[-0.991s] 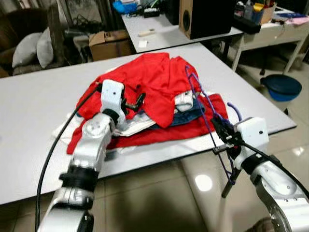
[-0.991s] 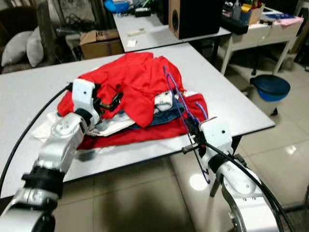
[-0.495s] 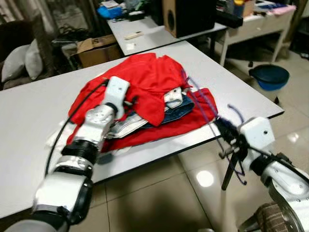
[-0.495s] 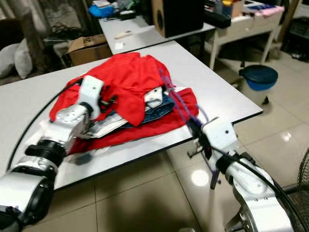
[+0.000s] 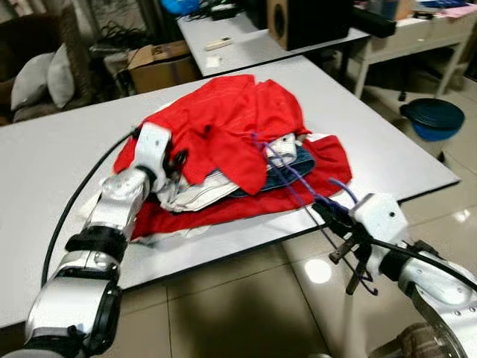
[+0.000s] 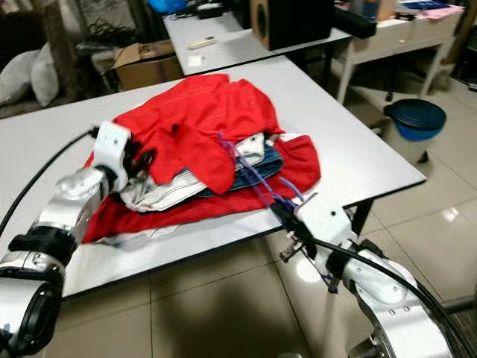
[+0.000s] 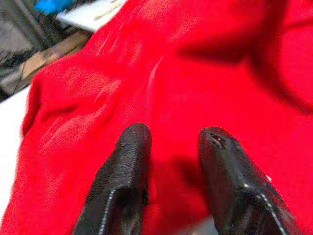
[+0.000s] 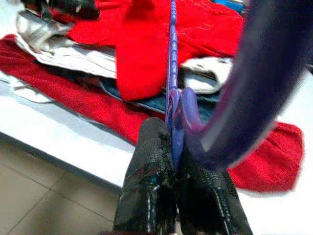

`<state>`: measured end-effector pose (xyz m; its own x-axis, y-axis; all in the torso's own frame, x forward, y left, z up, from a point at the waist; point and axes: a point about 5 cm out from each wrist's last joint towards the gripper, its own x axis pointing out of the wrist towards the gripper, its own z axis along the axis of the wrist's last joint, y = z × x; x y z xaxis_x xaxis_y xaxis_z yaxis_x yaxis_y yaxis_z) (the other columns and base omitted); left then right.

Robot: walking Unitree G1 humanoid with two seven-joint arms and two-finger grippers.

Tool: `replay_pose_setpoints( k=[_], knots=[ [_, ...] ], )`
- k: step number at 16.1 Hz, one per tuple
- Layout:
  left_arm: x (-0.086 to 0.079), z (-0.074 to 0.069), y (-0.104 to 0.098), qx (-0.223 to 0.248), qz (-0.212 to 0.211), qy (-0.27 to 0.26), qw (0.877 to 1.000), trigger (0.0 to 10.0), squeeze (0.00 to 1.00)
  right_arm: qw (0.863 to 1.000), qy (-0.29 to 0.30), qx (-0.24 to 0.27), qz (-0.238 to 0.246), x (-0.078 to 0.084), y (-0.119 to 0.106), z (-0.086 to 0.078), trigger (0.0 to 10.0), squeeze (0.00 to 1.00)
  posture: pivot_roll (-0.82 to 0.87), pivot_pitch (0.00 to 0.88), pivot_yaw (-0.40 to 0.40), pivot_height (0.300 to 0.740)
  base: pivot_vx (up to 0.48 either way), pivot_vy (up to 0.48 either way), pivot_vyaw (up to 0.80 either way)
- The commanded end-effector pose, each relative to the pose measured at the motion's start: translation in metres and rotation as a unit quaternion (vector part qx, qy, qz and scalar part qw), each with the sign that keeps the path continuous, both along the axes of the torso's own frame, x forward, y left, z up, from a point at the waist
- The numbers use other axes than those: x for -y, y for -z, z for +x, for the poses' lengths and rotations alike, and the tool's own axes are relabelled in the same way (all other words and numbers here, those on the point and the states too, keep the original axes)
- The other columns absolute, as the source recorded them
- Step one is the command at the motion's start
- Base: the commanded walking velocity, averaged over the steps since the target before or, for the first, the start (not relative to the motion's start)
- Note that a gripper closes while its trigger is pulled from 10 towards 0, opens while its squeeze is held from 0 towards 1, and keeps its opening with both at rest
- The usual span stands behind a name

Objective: Hang hanger

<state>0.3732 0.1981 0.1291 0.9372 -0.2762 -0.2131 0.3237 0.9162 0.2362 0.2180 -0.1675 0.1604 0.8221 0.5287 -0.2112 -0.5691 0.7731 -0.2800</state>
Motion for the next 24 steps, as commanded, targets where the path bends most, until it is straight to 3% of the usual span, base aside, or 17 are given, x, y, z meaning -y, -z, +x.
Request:
replay_pose_setpoints(
  k=[1,2,4,5,6,7,10,14,19,22,24],
  knots=[
    [-0.006,-0.001,0.0,0.002,0.02,-0.006,1.0,6.2,0.0,1.0,-0.015,-0.004,0.004,-0.004,-0.001,0.001,10.0,0.0,-0.18,0.0,0.139,0.74,0.0,0.0,0.0],
    [-0.005,-0.001,0.004,-0.005,0.022,-0.01,1.0,10.0,0.0,1.0,-0.017,-0.005,0.003,-0.004,0.0,0.002,10.0,0.0,-0.17,0.0,0.123,0.74,0.0,0.0,0.0],
    [0.0,-0.003,0.015,-0.028,0.018,-0.006,0.999,10.0,0.0,1.0,-0.02,-0.005,0.001,-0.005,0.001,0.003,10.0,0.0,-0.17,0.0,0.125,0.74,0.0,0.0,0.0],
    [0.006,-0.003,0.018,-0.036,0.011,0.003,0.999,4.4,0.0,1.0,-0.017,-0.004,0.0,-0.004,0.0,0.004,10.0,0.0,-0.17,0.0,0.133,0.74,0.0,0.0,0.0],
    [0.01,-0.003,0.019,-0.039,0.012,0.008,0.999,3.6,0.0,1.0,-0.016,-0.004,-0.001,-0.004,0.0,0.003,10.0,0.0,-0.18,0.0,0.137,0.74,0.0,0.0,0.0],
    [0.012,-0.003,0.019,-0.038,0.012,0.009,0.999,0.0,0.0,1.0,-0.015,-0.004,-0.001,-0.004,0.001,0.003,10.0,0.0,-0.18,0.0,0.141,0.74,0.0,0.0,0.0],
    [0.021,0.001,0.013,-0.023,-0.021,0.02,0.999,0.0,0.0,1.0,-0.011,-0.006,-0.001,-0.003,0.002,0.001,10.0,0.0,-0.18,0.0,0.152,0.74,0.0,0.0,0.0],
    [0.016,0.005,0.009,-0.012,-0.007,-0.021,1.0,0.0,0.0,1.0,-0.009,-0.004,-0.001,-0.005,0.004,0.002,10.0,0.0,-0.18,0.0,0.157,0.74,0.0,0.0,0.0],
    [0.017,0.011,-0.006,0.021,-0.07,-0.017,0.997,0.0,0.0,1.0,-0.007,-0.002,-0.001,-0.006,0.005,0.004,10.0,0.0,-0.18,0.0,0.155,0.74,0.0,0.0,0.0],
    [0.003,0.017,-0.03,0.069,-0.122,-0.058,0.988,0.0,0.0,1.0,-0.007,-0.002,-0.001,-0.007,0.007,0.005,10.0,0.0,-0.17,0.0,0.153,0.74,0.0,0.0,0.0],
    [-0.017,0.024,-0.056,0.111,-0.164,-0.121,0.973,0.0,0.0,1.0,-0.006,0.001,-0.002,-0.006,0.007,0.007,10.0,0.0,-0.17,0.0,0.152,0.74,0.0,0.0,0.0]
  ],
)
